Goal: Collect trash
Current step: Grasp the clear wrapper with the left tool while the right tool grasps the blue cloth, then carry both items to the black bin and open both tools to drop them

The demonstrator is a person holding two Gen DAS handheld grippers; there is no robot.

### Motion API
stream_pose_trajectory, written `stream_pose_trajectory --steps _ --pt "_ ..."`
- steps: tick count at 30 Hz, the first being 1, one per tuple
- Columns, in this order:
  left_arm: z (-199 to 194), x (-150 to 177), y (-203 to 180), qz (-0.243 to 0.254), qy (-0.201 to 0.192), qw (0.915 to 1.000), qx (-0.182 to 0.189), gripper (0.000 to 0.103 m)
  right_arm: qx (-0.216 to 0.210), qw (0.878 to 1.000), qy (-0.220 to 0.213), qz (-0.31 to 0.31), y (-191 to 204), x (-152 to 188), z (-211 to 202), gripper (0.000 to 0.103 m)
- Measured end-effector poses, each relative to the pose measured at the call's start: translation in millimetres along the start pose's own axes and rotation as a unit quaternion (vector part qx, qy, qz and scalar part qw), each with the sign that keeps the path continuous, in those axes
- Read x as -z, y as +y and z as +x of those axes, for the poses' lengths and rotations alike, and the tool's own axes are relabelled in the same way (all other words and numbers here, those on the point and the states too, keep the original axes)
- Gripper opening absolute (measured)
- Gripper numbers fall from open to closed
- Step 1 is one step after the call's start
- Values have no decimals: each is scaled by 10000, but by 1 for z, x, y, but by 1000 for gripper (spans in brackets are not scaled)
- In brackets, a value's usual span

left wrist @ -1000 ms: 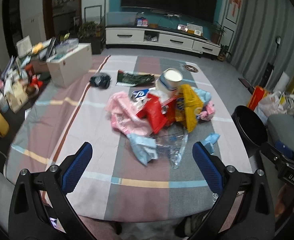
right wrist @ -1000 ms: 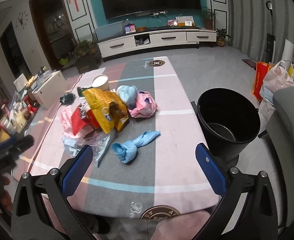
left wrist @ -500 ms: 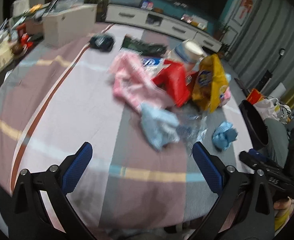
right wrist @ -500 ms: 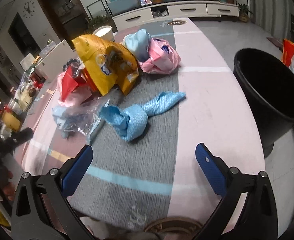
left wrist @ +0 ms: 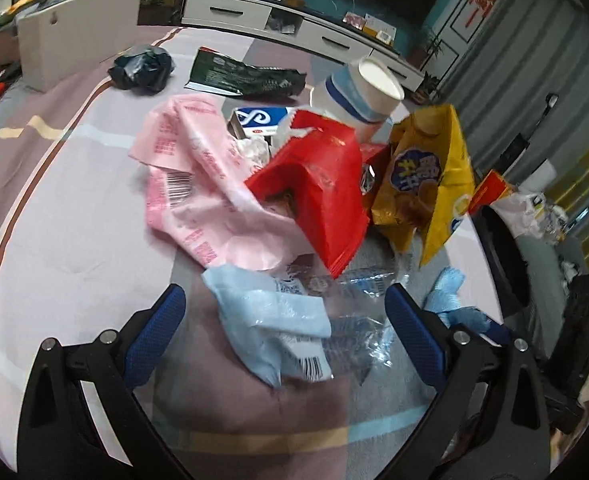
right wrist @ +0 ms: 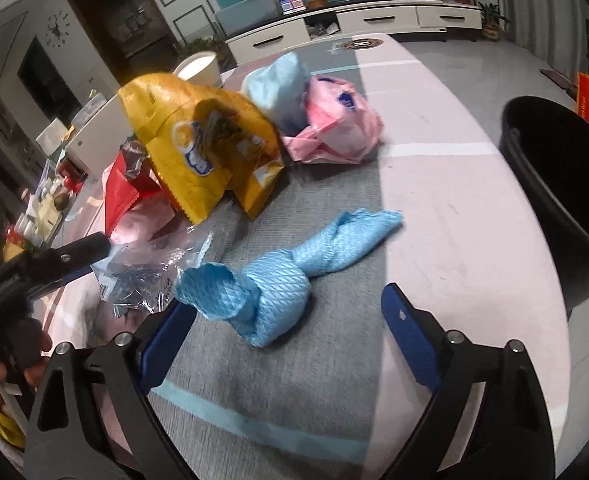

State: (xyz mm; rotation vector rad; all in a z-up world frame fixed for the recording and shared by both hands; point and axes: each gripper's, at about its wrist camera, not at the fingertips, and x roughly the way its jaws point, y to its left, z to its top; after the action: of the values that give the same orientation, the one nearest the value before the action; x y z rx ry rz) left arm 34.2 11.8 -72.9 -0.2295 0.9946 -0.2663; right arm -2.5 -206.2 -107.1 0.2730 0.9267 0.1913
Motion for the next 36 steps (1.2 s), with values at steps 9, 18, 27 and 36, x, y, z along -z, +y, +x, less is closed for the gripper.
stream_pose_trajectory --steps 9,18,27,36 --pt "17 9 -1 -2 212 9996 -184 32 315 9981 69 -527 14 6 9 40" --pt "-2 24 -1 -53 123 9999 -100 14 321 9982 -192 -474 6 13 -16 27" --pt "-44 18 -61 678 -295 9970 241 14 365 9969 -690 -76 -33 13 -75 27" --pt "-25 -18 -198 1971 -694 9763 569 14 798 9812 -1525 874 -123 9 -136 27"
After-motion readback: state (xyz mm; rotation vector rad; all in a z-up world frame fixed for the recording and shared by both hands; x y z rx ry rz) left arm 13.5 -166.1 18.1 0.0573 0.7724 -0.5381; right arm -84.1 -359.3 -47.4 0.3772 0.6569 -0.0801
